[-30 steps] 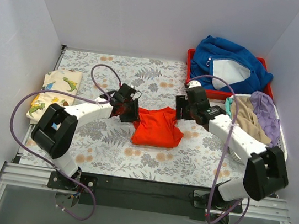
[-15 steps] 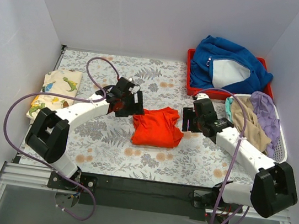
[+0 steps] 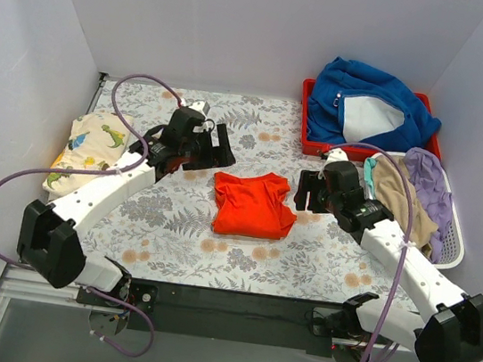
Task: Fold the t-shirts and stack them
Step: Fold the tshirt
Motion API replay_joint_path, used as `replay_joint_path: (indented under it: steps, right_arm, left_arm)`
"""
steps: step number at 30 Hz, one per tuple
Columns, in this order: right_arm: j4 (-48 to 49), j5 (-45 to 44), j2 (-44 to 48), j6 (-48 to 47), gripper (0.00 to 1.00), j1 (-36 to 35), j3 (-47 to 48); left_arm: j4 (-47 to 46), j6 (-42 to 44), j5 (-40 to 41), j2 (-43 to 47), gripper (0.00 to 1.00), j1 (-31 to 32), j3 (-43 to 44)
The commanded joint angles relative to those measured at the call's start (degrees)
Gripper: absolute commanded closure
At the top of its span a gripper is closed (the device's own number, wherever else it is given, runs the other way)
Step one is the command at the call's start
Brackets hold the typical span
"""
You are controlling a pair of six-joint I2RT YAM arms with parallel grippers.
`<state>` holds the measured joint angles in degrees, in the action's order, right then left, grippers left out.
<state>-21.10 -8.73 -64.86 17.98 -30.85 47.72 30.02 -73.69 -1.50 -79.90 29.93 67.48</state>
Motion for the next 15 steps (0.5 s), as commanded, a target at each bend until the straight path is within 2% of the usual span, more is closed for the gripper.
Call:
replay_joint_path:
  steps: [1,7,15]
  right_arm:
    - [1.1,2.3,3.2,-0.7,0.26,0.2,1.1]
    - [1.5,3.5,4.7,-1.8,0.24,0.2,1.1]
    - [0.5,2.1,4.4,-0.2,0.22,0.2,1.5]
  left_arm:
    - [-1.8,1.7,0.1,6.3,0.15,-0.2,0.7]
    - [-4.5,3.2,0.6,10.7,0.15,-0.3,-0.4]
    - [-4.8,3.5,0.8,11.1,0.14,-0.2,-1.1]
